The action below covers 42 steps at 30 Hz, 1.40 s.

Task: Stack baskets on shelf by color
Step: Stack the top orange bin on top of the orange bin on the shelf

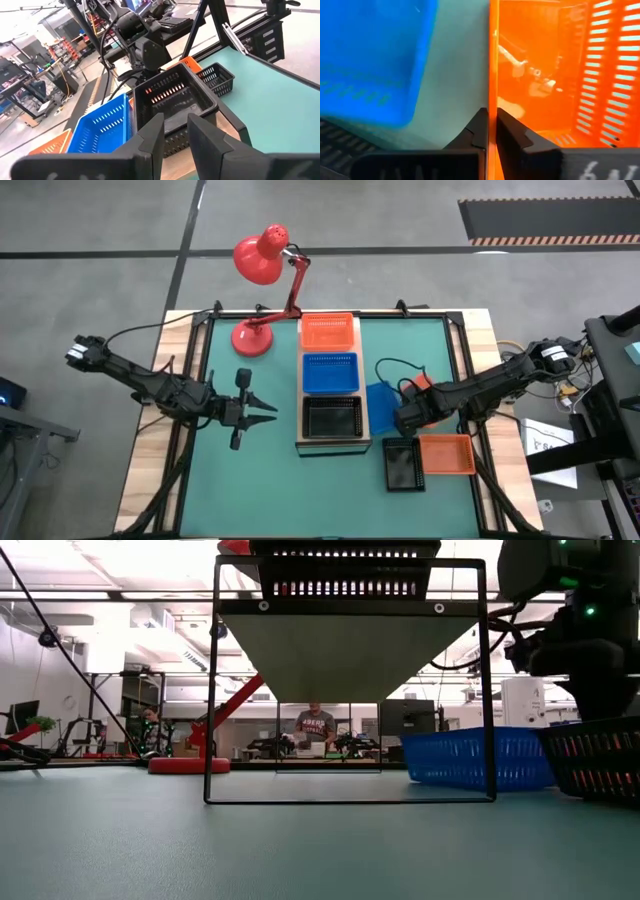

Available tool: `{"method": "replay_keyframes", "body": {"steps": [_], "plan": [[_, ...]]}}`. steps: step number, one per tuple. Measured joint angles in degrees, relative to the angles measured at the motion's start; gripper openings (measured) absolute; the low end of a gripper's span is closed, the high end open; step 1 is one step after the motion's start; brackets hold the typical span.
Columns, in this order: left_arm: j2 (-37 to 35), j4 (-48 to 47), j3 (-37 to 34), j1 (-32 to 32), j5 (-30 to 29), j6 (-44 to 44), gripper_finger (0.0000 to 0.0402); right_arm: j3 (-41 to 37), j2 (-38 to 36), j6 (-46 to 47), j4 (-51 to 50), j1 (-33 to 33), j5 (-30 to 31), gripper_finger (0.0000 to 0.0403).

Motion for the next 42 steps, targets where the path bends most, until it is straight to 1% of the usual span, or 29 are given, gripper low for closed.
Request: {"method": "replay_keyframes", "body": {"steps": [3,6,10,14,19,22,27,30,34,39,42], "plan": [[0.03,0.03,0.0,0.0,0.0,0.74,0.007,1.89,-0.06,-1.11,-3.1,-0.7,0.02,0.0013],[-0.01,1.03,0.0,0.0,-0.03,2.9,0.007,5.5,-0.07,-1.9,-9.52,-1.6,0.23,0.0013],[-0.01,2.62,0.02,0.0,-0.09,3.27,0.007,11.96,-0.07,-6.17,-18.69,-2.31,4.32,0.0012],[-0.06,3.82,0.02,0.0,-0.09,3.2,0.007,19.09,-0.07,-16.8,-23.95,-2.93,10.57,0.0012],[-0.03,4.76,0.12,0.02,-0.11,3.96,0.007,28.41,-0.07,-33.83,-24.56,-3.95,19.42,0.0012],[-0.03,5.37,0.26,0.02,-0.11,4.29,0.007,34.04,0.02,-41.06,-24.61,-5.28,22.16,0.0012],[0.02,6.34,0.13,0.04,-0.11,4.34,0.007,42.61,0.06,-50.03,-24.11,-8.01,22.52,0.0012],[0.25,6.27,0.26,0.04,-0.11,4.63,0.007,45.96,0.06,-55.86,-21.13,-9.35,22.37,0.0011],[-0.04,7.39,0.21,0.07,-0.14,7.82,0.007,48.04,0.51,-64.7,-15.7,-10.74,19.25,0.0011],[-0.47,7.93,0.7,0.13,-0.7,10.73,0.007,50.09,2.79,-72.92,-11.59,-11.65,17.7,0.0011],[-0.85,7.96,0.76,0.13,-1.56,11.36,0.007,51.95,5.01,-76.27,-10.09,-12.03,17.52,0.0011]]}}
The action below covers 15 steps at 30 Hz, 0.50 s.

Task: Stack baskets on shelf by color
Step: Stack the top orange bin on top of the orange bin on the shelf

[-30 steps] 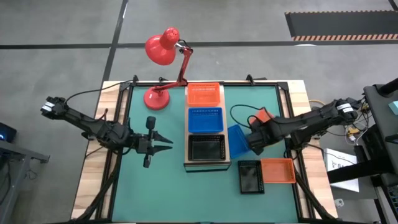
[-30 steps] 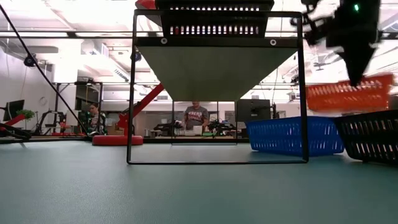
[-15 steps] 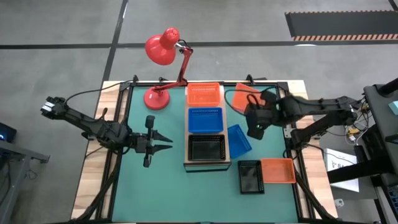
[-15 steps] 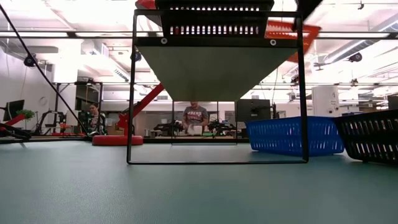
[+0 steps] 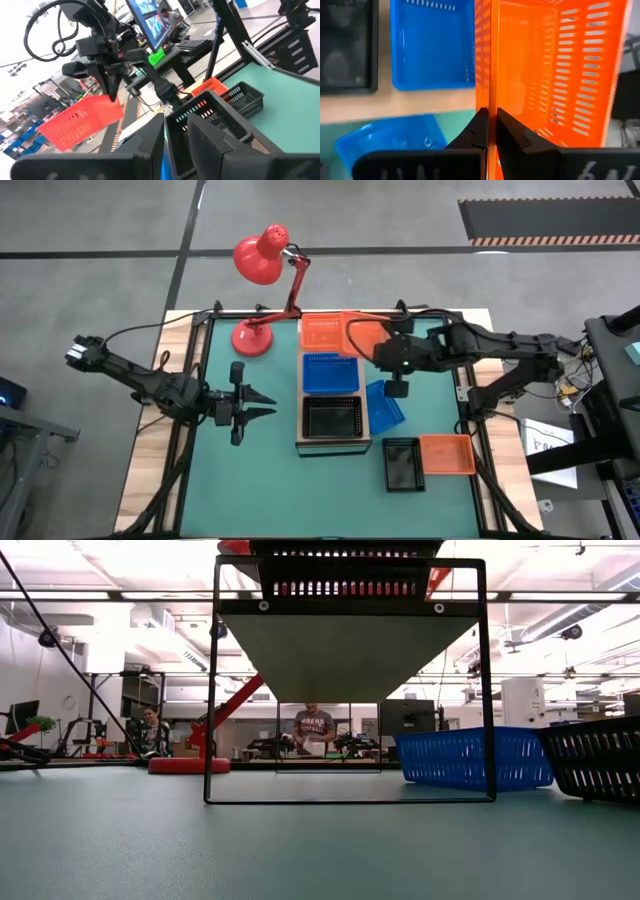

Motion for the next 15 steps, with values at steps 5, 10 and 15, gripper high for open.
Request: {"method": "replay_keyframes", "body": {"steps": [5,10,15], "plan": [[-0.07,-0.11,-0.78,0.0,-0.19,-0.88,0.007,3.62,5.06,-5.27,2.78,-0.62,-0.02,0.0011],[0.3,-0.43,-1.43,-0.02,-1.08,0.79,0.007,9.67,11.41,-7.88,2.72,-2.67,-0.1,0.0011],[-1.81,-0.51,-1.24,0.0,-7.27,3.04,0.007,16.8,17.94,-11.22,2.23,-6.31,-0.23,0.0011]]}}
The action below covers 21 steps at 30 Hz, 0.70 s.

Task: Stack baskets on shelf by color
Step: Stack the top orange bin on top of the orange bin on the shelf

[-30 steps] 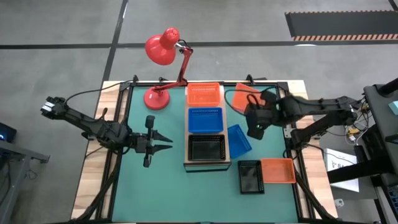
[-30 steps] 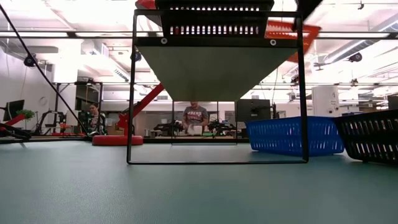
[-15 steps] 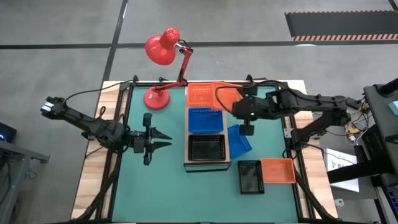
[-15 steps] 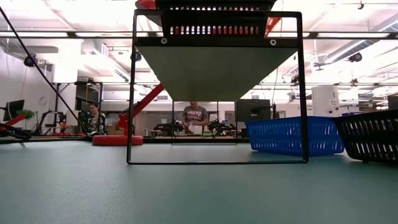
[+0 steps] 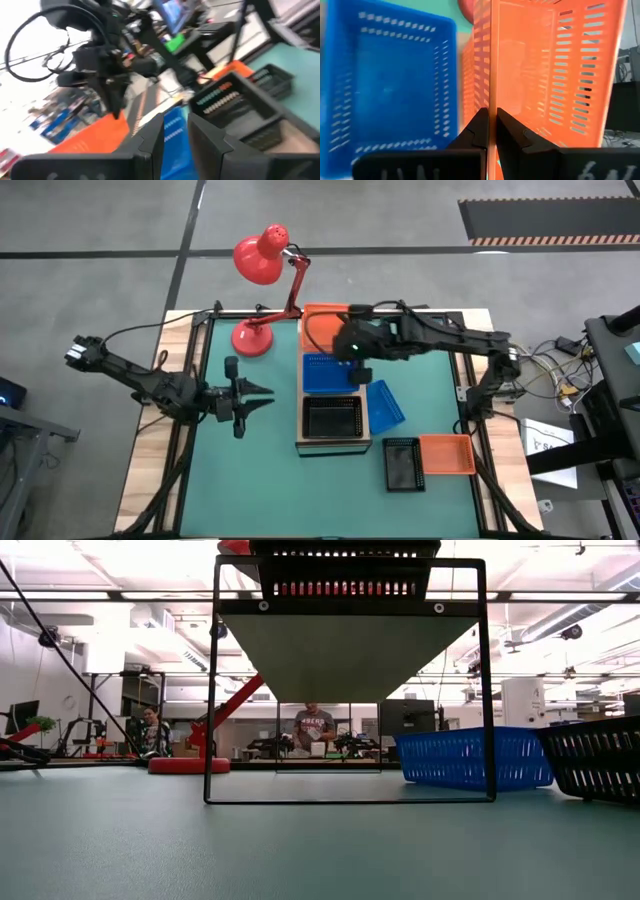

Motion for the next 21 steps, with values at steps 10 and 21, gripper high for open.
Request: {"method": "replay_keyframes", "body": {"steps": [10,21], "plan": [[-3.91,-6.52,-0.57,-0.02,-1.85,-5.59,0.007,10.59,9.26,0.4,-6.34,-7.83,-6.17,0.0011],[-2.5,-6.54,-0.59,-0.05,-1.81,-5.67,0.007,10.71,11.66,0.28,-6.5,-10.05,-10.89,0.0021]]}}
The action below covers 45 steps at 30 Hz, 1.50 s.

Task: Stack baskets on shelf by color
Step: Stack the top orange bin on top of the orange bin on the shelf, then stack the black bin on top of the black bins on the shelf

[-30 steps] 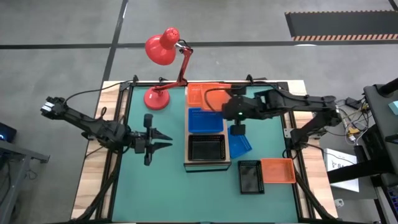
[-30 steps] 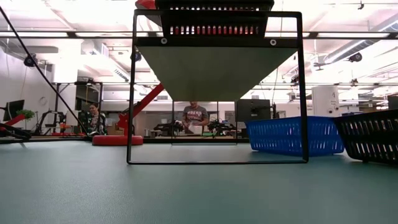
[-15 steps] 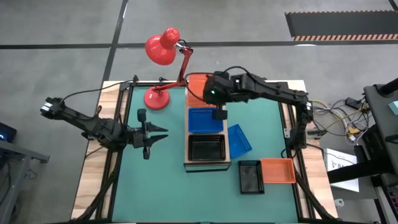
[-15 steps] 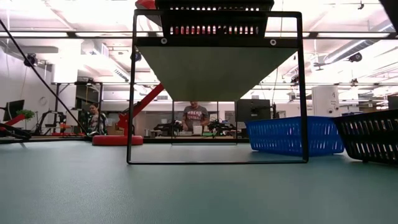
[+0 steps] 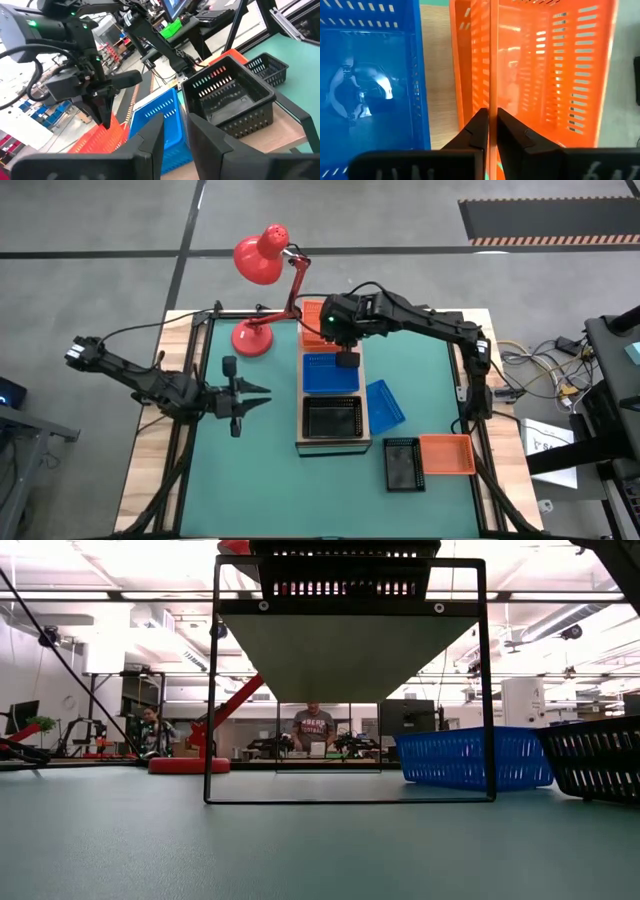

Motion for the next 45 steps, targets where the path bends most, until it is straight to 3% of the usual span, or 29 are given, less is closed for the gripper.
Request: {"method": "replay_keyframes", "body": {"steps": [12,18,21,25,27,31,45], "plan": [[0.55,0.03,-0.02,0.01,0.02,-0.02,0.007,0.4,-0.02,0.52,-0.02,0.14,-0.12,0.0081],[1.35,0.07,-0.02,0.01,0.03,0.0,0.007,3.03,-0.68,1.16,-0.01,0.61,-1.08,0.0087],[1.42,0.02,-0.02,0.01,0.04,0.02,0.007,4.29,-0.87,1.37,0.05,0.77,-3.58,0.0079],[1.36,-0.8,-0.02,0.03,0.2,0.27,0.007,3.37,-2.41,3.33,0.7,1.46,-16.99,0.0058],[1.25,-1.99,-0.07,0.03,0.24,0.43,0.007,1.81,-3.45,3.24,1.91,3.86,-19.01,0.0043],[1.1,-2.63,-0.73,0.03,0.28,0.43,0.007,-0.89,-5.02,2.68,4.06,10.04,-15.99,0.0013],[-2.64,-2.41,-3.11,0.05,0.35,1.97,0.007,-18.5,-17.23,13.92,15.94,23.53,-6.09,0.0009]]}}
